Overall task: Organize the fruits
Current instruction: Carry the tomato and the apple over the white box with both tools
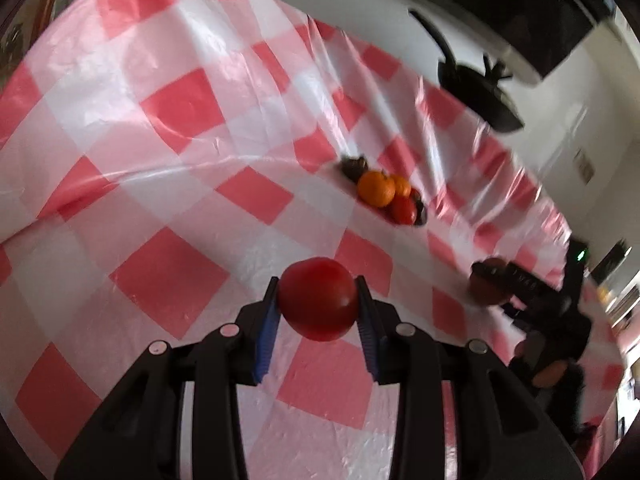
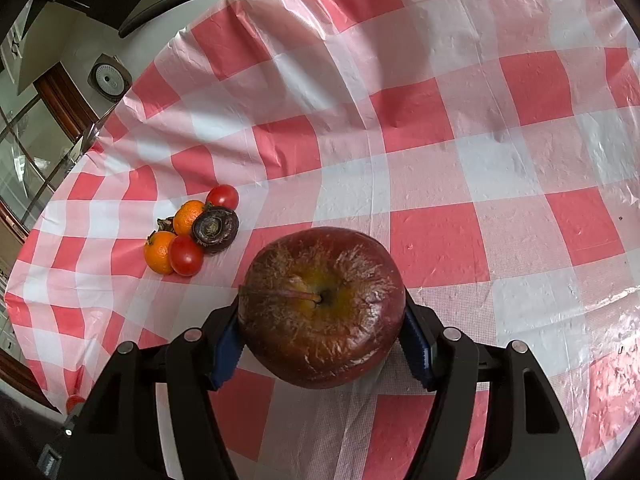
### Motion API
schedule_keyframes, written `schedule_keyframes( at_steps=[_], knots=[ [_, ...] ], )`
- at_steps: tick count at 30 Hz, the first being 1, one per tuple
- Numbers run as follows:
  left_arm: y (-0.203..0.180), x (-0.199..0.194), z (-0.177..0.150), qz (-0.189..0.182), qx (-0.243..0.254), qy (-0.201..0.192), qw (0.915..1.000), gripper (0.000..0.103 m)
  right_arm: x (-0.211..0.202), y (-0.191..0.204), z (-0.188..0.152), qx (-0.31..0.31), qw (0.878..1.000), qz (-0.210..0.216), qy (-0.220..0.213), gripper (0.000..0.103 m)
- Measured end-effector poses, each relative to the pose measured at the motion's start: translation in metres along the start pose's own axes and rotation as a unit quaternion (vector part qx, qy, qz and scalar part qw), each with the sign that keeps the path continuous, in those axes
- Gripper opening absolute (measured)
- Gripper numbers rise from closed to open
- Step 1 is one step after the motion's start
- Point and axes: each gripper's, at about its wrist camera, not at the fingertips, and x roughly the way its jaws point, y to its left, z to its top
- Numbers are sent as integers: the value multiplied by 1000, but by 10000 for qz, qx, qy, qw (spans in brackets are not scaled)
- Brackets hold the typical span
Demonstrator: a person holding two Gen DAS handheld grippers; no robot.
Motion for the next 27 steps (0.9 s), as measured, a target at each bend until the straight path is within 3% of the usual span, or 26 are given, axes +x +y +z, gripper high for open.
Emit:
schedule_keyframes(
  at_steps=[19,22,27],
  knots=[
    [-9,10,-1,-454,65,140,9988,37,-5,-1,-1,89,9999,72,-42,65],
    [-3,11,0,-684,-70,210,9974,37,-17,0,-17,228,9997,43,-4,65],
    [-1,12,0,-837,-153,300,9959,37,-45,19,-62,225,9989,358,194,65]
  ],
)
